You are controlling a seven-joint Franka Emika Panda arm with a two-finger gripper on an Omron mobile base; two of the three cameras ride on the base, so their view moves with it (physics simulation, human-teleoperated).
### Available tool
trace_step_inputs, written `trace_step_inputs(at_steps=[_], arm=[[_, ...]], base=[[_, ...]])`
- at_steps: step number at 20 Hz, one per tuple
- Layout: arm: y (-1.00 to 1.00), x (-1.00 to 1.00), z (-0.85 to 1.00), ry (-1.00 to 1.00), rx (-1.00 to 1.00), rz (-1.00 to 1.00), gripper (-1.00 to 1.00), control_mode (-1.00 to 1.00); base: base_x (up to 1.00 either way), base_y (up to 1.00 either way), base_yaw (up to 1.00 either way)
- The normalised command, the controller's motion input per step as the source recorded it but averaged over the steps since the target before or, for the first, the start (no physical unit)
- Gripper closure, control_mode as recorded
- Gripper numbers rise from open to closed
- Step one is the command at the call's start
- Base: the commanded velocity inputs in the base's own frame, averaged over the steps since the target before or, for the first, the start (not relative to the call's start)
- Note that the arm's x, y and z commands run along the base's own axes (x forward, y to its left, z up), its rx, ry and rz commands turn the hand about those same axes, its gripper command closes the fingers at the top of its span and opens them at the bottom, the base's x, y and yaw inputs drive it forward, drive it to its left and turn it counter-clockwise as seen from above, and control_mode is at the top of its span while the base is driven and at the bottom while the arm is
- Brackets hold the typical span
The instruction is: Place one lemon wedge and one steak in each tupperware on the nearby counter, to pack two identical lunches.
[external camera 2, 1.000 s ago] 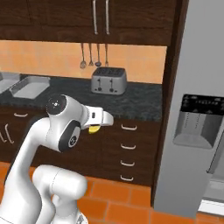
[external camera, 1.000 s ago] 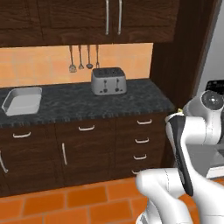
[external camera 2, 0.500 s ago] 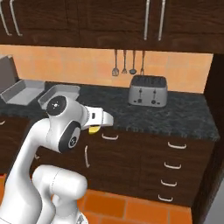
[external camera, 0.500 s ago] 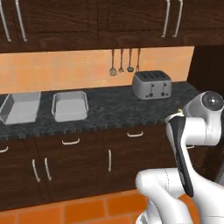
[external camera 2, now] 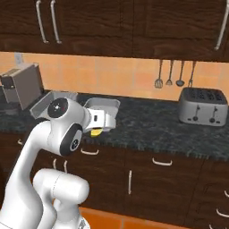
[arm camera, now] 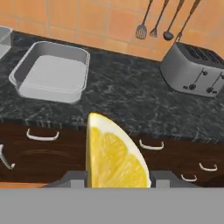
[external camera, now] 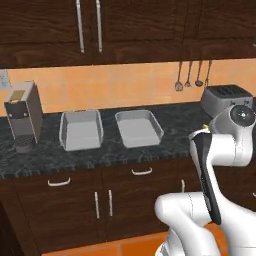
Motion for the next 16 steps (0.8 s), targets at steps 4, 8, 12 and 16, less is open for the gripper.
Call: trace_step_inputs(at_steps=[4,8,12,16], arm=[[0.00,0.00,0.00,0.00,0.00,0.00,1.00,1.00],[0.00,0.00,0.00,0.00,0.00,0.00,1.00,1.00],[0.00,0.00,0.00,0.00,0.00,0.00,1.00,1.00],[0.50,0.49,-0.32,0.24,0.00,0.06,1.00,-1.00]], base=[[0.82,1.00,0.00],[0.84,1.00,0.00],[0.67,0.62,0.02],[0.16,0.11,0.01]])
